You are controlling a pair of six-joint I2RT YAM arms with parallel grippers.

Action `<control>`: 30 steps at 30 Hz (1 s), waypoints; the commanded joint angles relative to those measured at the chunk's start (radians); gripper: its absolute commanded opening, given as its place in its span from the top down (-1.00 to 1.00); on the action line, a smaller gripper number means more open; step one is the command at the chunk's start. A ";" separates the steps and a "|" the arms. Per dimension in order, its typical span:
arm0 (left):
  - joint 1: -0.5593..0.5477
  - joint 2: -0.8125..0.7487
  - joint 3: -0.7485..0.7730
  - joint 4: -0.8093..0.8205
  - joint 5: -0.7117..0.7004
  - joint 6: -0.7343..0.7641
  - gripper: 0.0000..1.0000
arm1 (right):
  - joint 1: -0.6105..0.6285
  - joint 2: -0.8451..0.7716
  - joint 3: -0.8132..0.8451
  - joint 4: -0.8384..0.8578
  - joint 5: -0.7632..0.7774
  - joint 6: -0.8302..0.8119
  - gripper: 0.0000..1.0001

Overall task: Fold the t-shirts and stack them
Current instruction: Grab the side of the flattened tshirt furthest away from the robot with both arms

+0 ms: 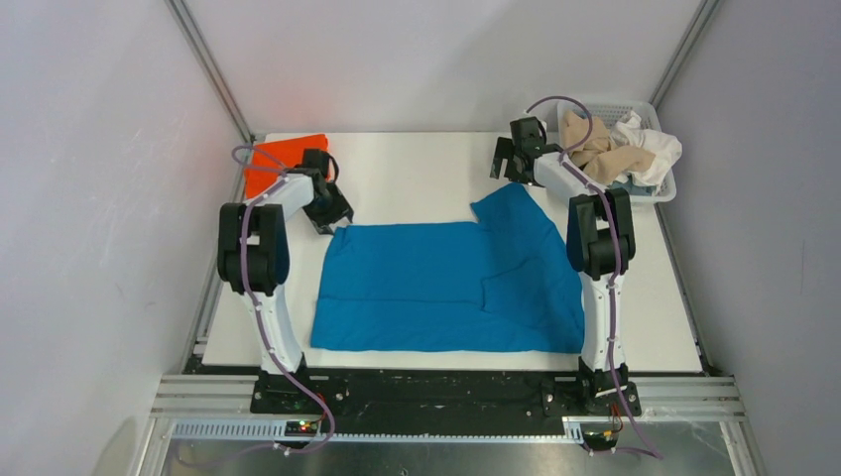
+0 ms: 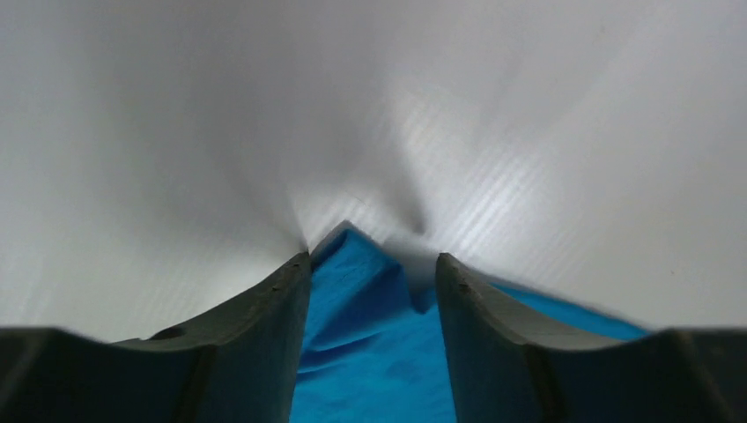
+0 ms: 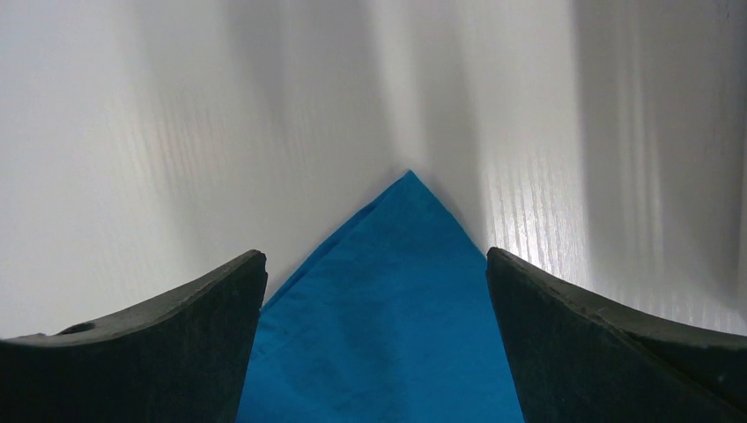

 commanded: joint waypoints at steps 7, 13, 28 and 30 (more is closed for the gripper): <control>-0.056 -0.029 -0.042 -0.015 0.005 -0.037 0.42 | 0.016 -0.090 -0.029 0.023 0.019 -0.024 -0.97; -0.059 -0.056 -0.042 -0.022 -0.049 -0.034 0.99 | 0.024 0.000 0.075 -0.022 0.049 -0.059 -0.95; -0.102 -0.160 -0.058 -0.021 -0.159 0.007 1.00 | 0.027 0.129 0.179 -0.138 0.097 -0.033 -0.66; -0.107 -0.161 -0.055 -0.021 -0.160 0.008 1.00 | 0.029 0.122 0.164 -0.159 0.096 -0.026 -0.55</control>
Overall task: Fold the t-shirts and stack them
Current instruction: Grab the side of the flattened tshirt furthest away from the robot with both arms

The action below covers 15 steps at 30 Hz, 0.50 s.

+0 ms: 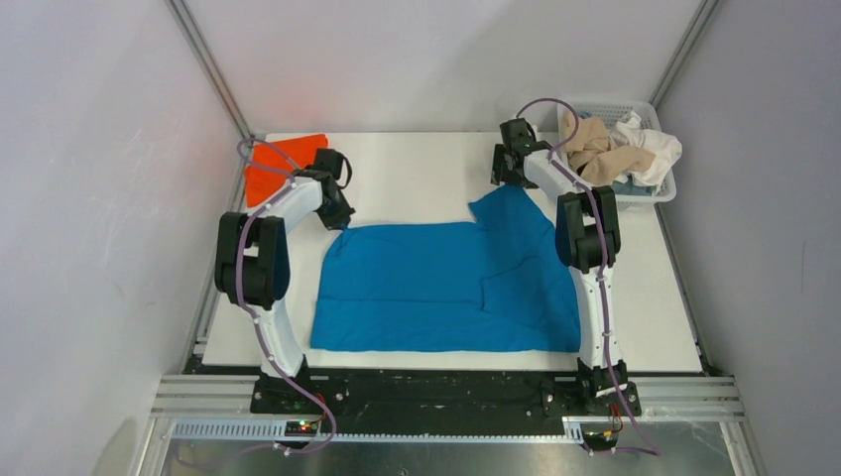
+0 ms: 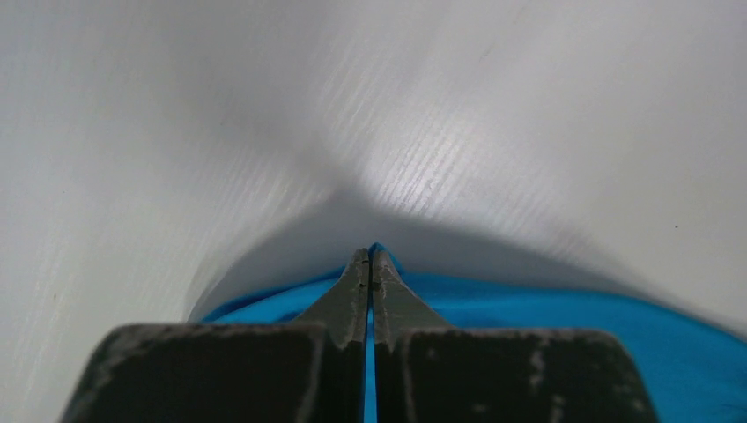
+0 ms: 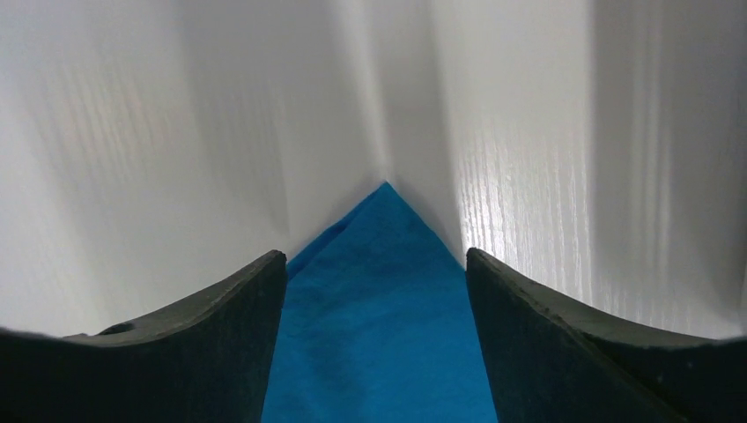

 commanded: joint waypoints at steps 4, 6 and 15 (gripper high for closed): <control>-0.022 -0.065 0.004 0.001 -0.049 0.027 1.00 | 0.015 -0.058 -0.058 -0.040 0.068 0.021 -0.34; -0.024 -0.076 -0.001 -0.001 -0.056 0.027 1.00 | 0.015 -0.078 -0.093 -0.024 0.068 0.021 -0.27; -0.032 -0.117 -0.025 0.001 -0.076 0.028 1.00 | 0.010 -0.094 -0.128 -0.021 0.028 0.062 0.06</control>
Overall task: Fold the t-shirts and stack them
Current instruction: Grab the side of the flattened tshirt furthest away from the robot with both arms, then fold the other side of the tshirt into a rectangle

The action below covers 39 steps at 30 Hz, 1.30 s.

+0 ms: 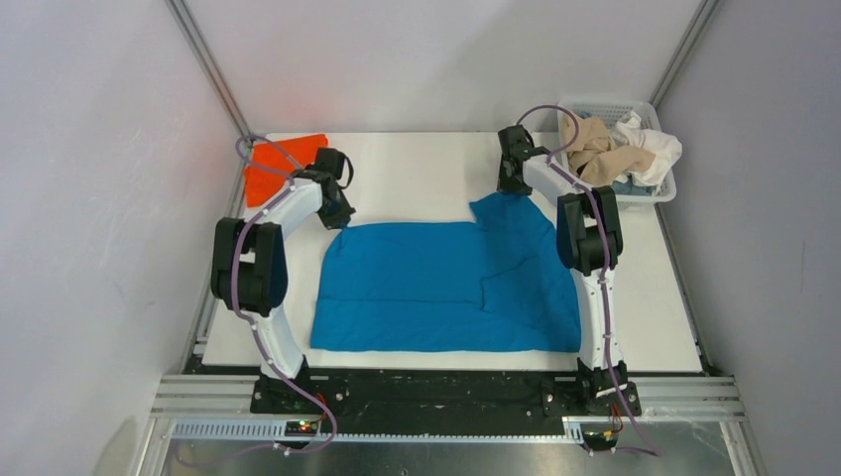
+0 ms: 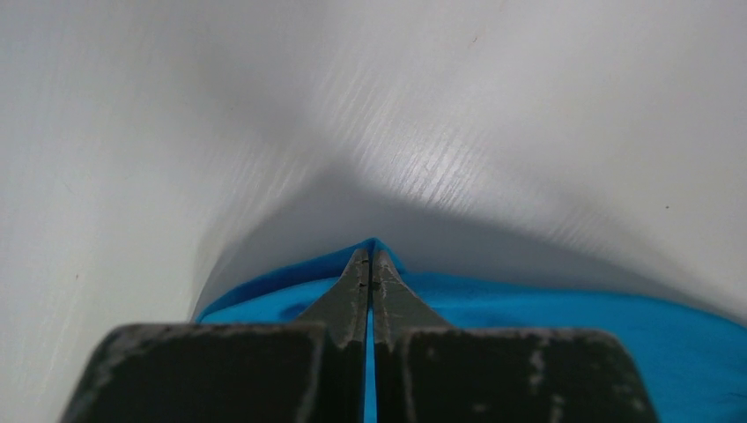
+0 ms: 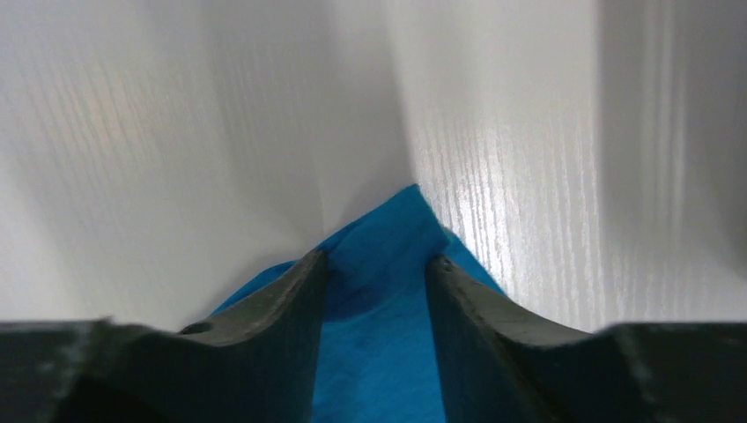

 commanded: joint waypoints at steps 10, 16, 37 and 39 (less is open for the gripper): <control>-0.016 -0.120 -0.038 0.006 -0.073 0.019 1.00 | 0.032 -0.180 -0.102 0.052 0.040 0.006 0.91; -0.068 -0.172 -0.099 0.007 -0.120 0.002 1.00 | 0.063 -0.385 -0.353 0.124 0.082 0.058 1.00; -0.214 -0.457 -0.390 0.017 -0.252 -0.097 1.00 | 0.308 -1.038 -0.994 -0.023 0.266 0.290 1.00; -0.222 -0.471 -0.413 0.020 -0.237 -0.103 1.00 | 0.312 -1.085 -1.035 -0.051 0.245 0.307 1.00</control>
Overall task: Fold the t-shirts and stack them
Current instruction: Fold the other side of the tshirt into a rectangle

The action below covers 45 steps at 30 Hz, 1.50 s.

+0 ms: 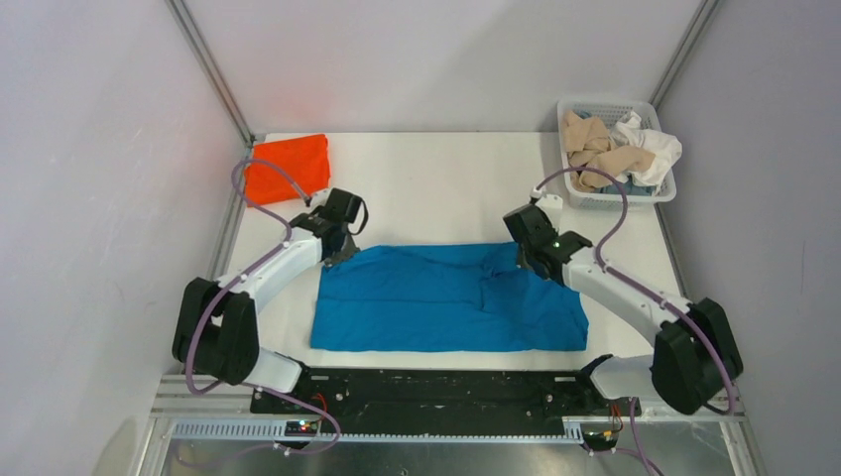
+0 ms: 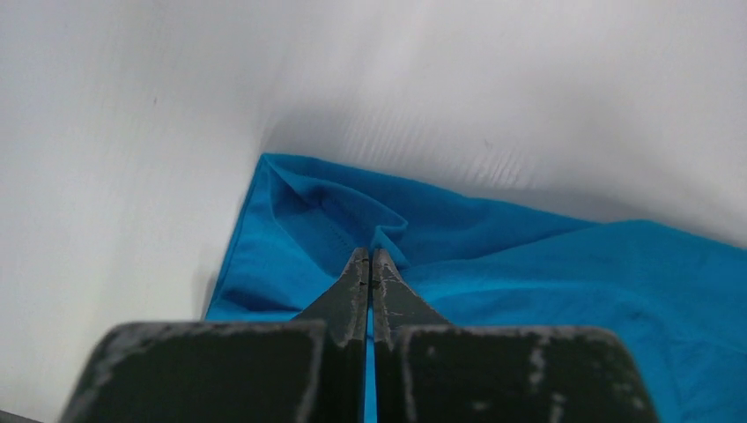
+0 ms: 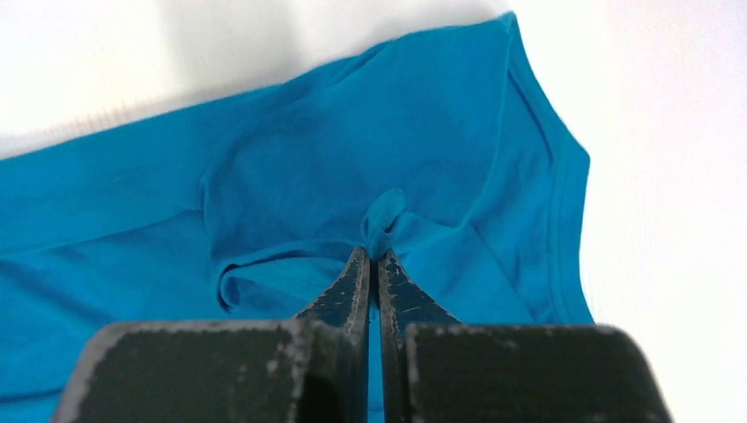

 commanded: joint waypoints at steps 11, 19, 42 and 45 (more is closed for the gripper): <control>-0.050 -0.169 -0.134 0.025 -0.019 -0.033 1.00 | 0.029 -0.358 -0.139 -0.251 -0.042 0.113 1.00; -0.051 -0.234 -0.178 0.025 -0.028 -0.038 1.00 | 0.010 -0.428 -0.141 -0.344 -0.053 0.110 0.99; -0.055 -0.555 -0.204 -0.227 -0.085 -0.167 -0.99 | 0.163 -0.609 -0.216 -0.586 -0.196 0.392 -0.73; -0.076 -0.537 -0.107 -0.208 -0.085 -0.131 -0.99 | 0.161 -0.631 -0.217 -0.509 -0.188 0.334 -0.97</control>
